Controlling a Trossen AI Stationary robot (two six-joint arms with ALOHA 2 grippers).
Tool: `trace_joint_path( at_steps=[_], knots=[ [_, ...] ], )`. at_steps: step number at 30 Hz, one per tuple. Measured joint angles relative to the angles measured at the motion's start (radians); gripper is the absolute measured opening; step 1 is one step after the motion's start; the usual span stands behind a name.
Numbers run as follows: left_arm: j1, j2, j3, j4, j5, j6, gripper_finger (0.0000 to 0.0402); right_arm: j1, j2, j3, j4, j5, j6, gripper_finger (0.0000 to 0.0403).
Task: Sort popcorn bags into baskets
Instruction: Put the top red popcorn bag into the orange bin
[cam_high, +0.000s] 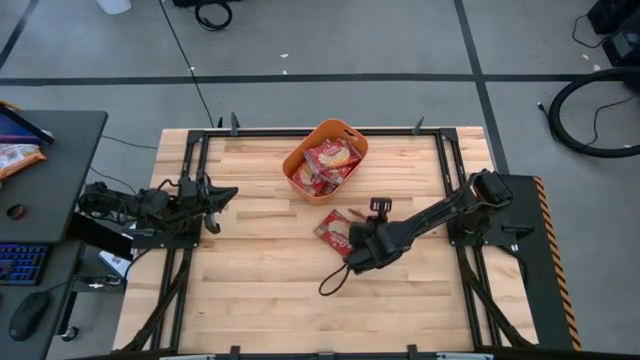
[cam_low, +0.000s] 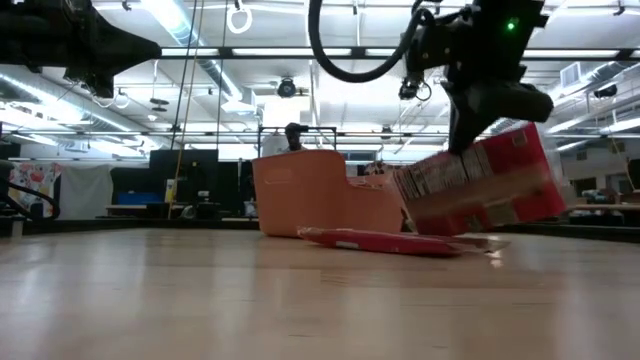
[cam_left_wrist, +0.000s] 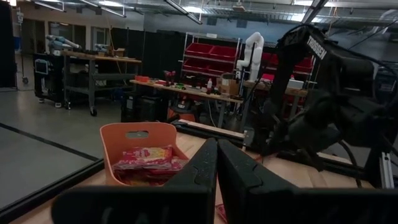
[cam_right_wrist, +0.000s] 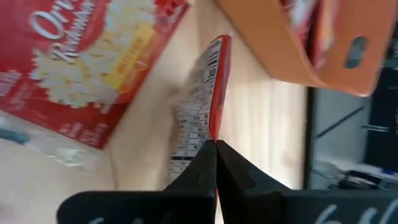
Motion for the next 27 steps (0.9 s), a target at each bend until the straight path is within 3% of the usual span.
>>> trace_joint_path(
  at_steps=[17,27],
  knots=[
    [0.0,0.0,0.0,0.0,0.0,0.0,0.0016,-0.048,0.0,0.133,-0.323,0.173,0.054,0.0001],
    [0.0,0.0,0.0,0.002,0.0,0.001,0.0016,-0.121,-0.065,0.136,-0.319,0.334,-0.004,0.0]
  ],
)
